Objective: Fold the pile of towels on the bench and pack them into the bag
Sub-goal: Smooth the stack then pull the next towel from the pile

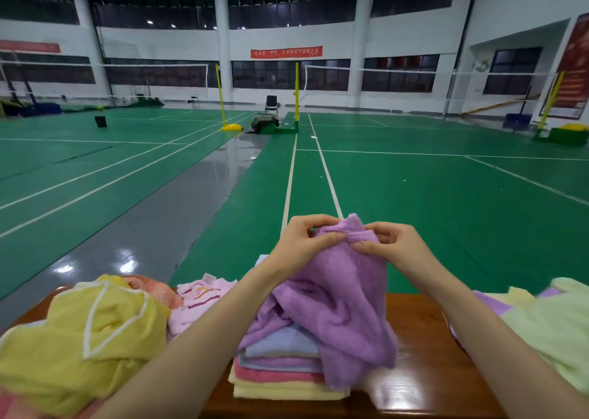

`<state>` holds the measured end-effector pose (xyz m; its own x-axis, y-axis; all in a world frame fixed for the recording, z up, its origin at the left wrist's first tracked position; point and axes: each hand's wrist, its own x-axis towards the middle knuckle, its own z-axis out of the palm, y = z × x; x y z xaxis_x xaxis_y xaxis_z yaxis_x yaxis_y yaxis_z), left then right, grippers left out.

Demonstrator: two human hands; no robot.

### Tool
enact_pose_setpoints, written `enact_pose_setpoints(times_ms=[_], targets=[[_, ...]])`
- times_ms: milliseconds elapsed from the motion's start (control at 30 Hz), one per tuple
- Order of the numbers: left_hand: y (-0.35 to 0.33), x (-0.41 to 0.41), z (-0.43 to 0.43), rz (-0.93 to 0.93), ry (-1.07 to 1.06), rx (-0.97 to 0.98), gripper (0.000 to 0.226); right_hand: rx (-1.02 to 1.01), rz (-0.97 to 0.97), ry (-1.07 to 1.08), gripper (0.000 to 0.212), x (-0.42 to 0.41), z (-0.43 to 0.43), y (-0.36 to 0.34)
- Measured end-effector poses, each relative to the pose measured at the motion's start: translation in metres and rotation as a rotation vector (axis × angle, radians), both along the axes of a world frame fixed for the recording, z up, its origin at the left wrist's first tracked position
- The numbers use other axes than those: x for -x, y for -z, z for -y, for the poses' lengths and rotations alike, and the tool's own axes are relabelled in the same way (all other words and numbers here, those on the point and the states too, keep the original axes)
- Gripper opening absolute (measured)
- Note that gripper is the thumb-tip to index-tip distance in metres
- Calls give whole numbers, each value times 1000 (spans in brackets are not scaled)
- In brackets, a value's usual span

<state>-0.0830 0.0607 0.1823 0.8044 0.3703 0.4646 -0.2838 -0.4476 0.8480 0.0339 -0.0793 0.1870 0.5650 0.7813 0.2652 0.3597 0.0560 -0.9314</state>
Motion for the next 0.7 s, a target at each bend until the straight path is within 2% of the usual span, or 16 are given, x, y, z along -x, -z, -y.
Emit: enact_pose_setpoints(times_ms=[167, 300, 467, 600, 700], targets=[[-4, 0, -1, 42, -97, 46, 11, -233, 22, 145, 32, 3, 3, 4], [-8, 1, 3, 67, -108, 55, 8, -249, 131, 174, 27, 10, 0, 9], [-11, 3, 7, 77, -121, 57, 6, -148, 179, 229, 24, 13, -4, 12], [-16, 5, 6, 82, -131, 57, 11, -284, 231, 324, 22, 17, 0, 1], [-23, 4, 8, 70, -110, 131, 13, -359, 231, 298, 24, 20, 3, -11]])
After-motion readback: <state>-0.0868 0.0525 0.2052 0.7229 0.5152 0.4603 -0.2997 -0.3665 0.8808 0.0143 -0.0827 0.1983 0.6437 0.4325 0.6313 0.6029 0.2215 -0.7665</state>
